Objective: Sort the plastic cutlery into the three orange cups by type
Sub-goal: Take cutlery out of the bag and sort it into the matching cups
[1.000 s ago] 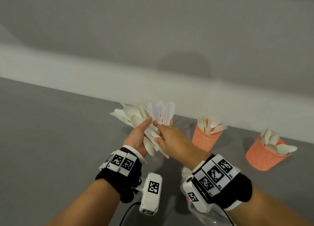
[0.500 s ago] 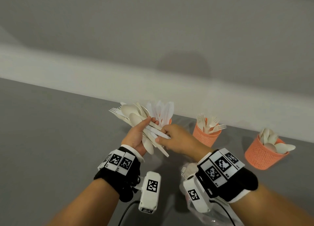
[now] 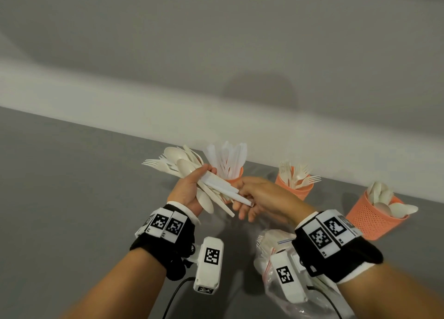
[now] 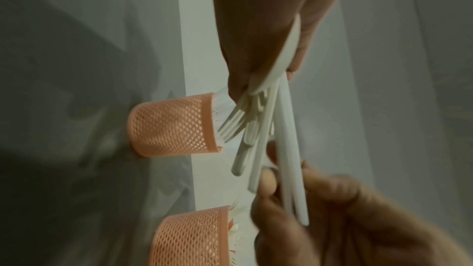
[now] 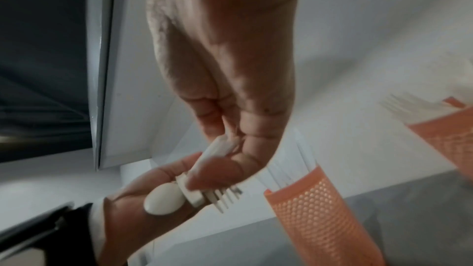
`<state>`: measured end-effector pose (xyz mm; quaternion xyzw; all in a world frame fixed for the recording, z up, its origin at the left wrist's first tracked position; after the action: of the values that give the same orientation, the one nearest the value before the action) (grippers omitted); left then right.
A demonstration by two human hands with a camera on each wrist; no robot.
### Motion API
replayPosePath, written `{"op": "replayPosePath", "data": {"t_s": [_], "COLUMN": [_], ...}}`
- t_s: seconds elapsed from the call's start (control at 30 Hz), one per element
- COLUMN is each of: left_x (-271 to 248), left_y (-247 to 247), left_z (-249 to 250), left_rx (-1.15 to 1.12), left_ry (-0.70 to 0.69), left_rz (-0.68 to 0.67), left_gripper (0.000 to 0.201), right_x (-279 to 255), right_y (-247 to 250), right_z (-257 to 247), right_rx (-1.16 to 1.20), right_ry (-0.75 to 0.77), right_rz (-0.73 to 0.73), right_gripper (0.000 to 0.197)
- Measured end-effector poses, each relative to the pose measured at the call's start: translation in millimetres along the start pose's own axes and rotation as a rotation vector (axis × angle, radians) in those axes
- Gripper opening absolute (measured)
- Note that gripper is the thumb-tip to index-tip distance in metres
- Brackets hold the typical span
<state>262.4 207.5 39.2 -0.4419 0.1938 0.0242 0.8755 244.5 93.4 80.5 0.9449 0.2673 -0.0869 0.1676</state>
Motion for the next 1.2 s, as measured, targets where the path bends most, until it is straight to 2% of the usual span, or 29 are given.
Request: {"op": "replayPosePath", "data": {"t_s": [0.07, 0.13, 0.23, 0.3, 0.37, 0.47, 0.57, 0.63, 0.73, 0.8, 0.87, 0.93, 1.07, 1.2], "left_x": [0.8, 1.4, -0.6, -1.0, -0.2, 3.4, 5.5, 5.1, 6.9, 8.1, 7.6, 7.1, 6.6, 7.4], "left_y": [-2.6, -6.8, -6.5, -3.2, 5.5, 16.8, 9.0, 0.8, 13.7, 30.5, 42.9, 48.4, 37.5, 31.2], "left_z": [-4.7, -8.7, -8.1, -0.1, 10.8, 18.2, 11.6, 6.5, 19.0, 36.0, 49.5, 53.7, 41.8, 28.6], "left_rx": [0.036, 0.087, 0.077, 0.004, -0.038, -0.040, 0.000, 0.039, 0.043, 0.019, 0.004, -0.007, 0.026, 0.061], "left_ry": [0.021, 0.036, 0.034, 0.007, -0.042, -0.082, -0.084, -0.075, -0.109, -0.146, -0.177, -0.186, -0.144, -0.071], "left_rz": [-0.027, -0.053, -0.024, 0.000, 0.039, 0.087, 0.036, -0.006, 0.046, 0.106, 0.130, 0.132, 0.065, 0.049], "left_gripper": [0.010, 0.008, 0.011, 0.020, 0.024, 0.018, 0.021, 0.022, 0.022, 0.021, 0.022, 0.021, 0.019, 0.012], "right_x": [3.7, 8.2, 12.5, 11.6, 9.0, 6.0, 8.3, 13.1, 14.3, 9.5, 6.8, 14.1, 38.6, 62.8], "right_y": [-1.3, -5.1, -4.8, -1.2, 5.4, 6.1, -11.6, -19.9, -19.5, -10.2, 5.9, 23.4, 57.5, 66.8], "right_z": [-5.0, -11.3, -17.8, -16.3, -7.7, 3.1, 5.2, 3.9, 5.0, 8.1, 7.2, -7.3, -60.9, -73.2], "right_rx": [0.033, -0.139, -0.295, -0.315, -0.314, -0.262, -0.212, -0.290, -0.461, -0.537, -0.520, -0.403, -0.117, 0.037], "right_ry": [0.017, 0.064, 0.151, 0.176, 0.149, 0.093, 0.055, 0.071, 0.103, 0.092, 0.056, 0.103, 0.408, 0.510], "right_rz": [0.032, 0.039, 0.069, 0.045, 0.001, -0.077, -0.135, -0.125, -0.175, -0.263, -0.277, -0.174, 0.228, 0.450], "right_gripper": [0.033, 0.036, 0.015, 0.011, 0.009, 0.006, 0.011, 0.016, 0.026, 0.023, 0.021, 0.021, 0.014, 0.010]}}
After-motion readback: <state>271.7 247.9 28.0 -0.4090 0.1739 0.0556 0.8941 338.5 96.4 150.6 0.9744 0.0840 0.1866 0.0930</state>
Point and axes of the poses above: each hand's wrist, its own x-axis towards the middle knuckle, its own y-axis out of the back of the hand, z = x × y, the point moved 10 cm from there along x, towards the middle knuckle, and after that the axes turned 6 degrees about y, right-handed, at the moved point
